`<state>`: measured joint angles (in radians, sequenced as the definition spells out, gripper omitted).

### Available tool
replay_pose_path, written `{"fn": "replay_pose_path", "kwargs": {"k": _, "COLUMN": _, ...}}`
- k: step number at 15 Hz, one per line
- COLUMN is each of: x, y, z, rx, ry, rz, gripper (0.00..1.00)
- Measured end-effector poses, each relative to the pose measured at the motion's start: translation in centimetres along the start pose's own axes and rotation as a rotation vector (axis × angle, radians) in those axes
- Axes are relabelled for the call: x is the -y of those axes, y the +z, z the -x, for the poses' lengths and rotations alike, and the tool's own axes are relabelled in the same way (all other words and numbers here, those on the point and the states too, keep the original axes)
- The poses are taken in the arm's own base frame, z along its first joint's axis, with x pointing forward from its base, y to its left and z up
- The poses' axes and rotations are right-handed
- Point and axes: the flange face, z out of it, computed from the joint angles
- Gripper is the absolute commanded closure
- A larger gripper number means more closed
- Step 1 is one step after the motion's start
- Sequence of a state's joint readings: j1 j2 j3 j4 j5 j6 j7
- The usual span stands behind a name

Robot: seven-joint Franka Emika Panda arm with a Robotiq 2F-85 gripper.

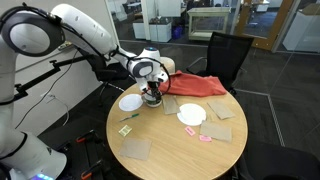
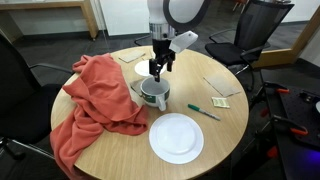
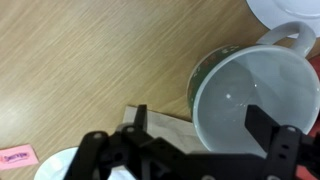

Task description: Move the mug cup to the right

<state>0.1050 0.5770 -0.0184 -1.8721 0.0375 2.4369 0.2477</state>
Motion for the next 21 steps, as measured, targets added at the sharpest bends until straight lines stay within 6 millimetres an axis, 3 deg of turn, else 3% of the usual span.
{"fn": "replay_pose_path", "kwargs": {"k": 6, "x": 0.1, "y": 0.3, "z": -0.1, "rx": 0.002, "ry": -0.003, "rz": 0.001, "gripper": 0.0}}
{"fn": "replay_pose_path", "kwargs": {"k": 13, "x": 0.0, "y": 2.2, "z": 0.2, "rx": 0.026, "ry": -0.005, "rz": 0.007, "gripper": 0.0}}
{"fn": "replay_pose_path", "kwargs": {"k": 14, "x": 0.0, "y": 2.5, "z": 0.3, "rx": 0.028, "ry": -0.005, "rz": 0.008, "gripper": 0.24}}
{"fn": "replay_pose_path", "kwargs": {"k": 16, "x": 0.0, "y": 3.0, "z": 0.3, "rx": 0.031, "ry": -0.005, "rz": 0.009, "gripper": 0.34}}
{"fn": "replay_pose_path", "kwargs": {"k": 21, "x": 0.0, "y": 3.6, "z": 0.4, "rx": 0.027, "ry": -0.005, "rz": 0.008, "gripper": 0.73}}
